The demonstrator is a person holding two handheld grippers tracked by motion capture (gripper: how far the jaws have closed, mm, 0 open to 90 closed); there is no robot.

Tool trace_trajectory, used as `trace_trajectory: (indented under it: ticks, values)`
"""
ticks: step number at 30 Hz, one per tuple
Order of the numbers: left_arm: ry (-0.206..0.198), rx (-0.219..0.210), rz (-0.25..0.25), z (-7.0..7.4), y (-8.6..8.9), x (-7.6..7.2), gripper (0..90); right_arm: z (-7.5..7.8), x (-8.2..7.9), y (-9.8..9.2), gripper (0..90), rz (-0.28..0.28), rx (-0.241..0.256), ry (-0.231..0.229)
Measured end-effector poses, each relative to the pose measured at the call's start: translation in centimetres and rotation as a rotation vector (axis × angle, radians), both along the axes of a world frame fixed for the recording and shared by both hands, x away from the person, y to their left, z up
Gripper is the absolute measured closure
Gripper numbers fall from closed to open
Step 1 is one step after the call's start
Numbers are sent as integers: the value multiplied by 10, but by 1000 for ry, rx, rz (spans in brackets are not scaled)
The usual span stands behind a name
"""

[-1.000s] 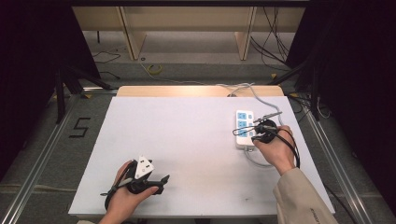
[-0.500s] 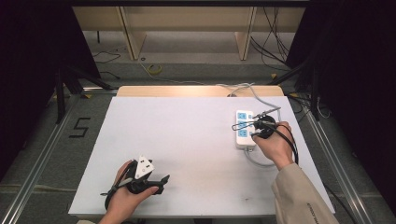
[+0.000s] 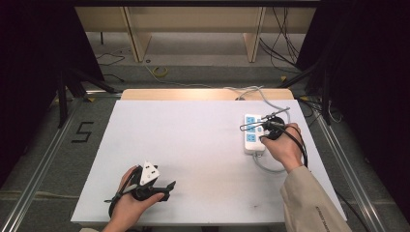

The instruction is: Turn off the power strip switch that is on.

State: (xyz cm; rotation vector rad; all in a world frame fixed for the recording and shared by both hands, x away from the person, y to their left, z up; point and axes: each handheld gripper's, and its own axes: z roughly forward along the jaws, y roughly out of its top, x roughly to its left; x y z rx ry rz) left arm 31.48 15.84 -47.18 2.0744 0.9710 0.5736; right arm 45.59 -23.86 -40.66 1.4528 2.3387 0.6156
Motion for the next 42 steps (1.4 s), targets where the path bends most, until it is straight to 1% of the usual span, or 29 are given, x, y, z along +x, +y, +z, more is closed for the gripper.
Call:
trace_trajectory:
  ticks: [13, 15, 22, 42]
  values:
    - [-1, 0, 0, 0, 0, 0, 181, -4, 8, 1, 900, -7, 1, 9]
    - [-3, -6, 5, 0, 0, 0, 181, -4, 9, 1, 900, -10, 0, 10]
    - [-2, 0, 0, 0, 0, 0, 182, -4, 13, 2, 900, -16, 1, 11]
    - [-6, -6, 5, 0, 0, 0, 184, -15, 26, 0, 900, -40, -3, 29]
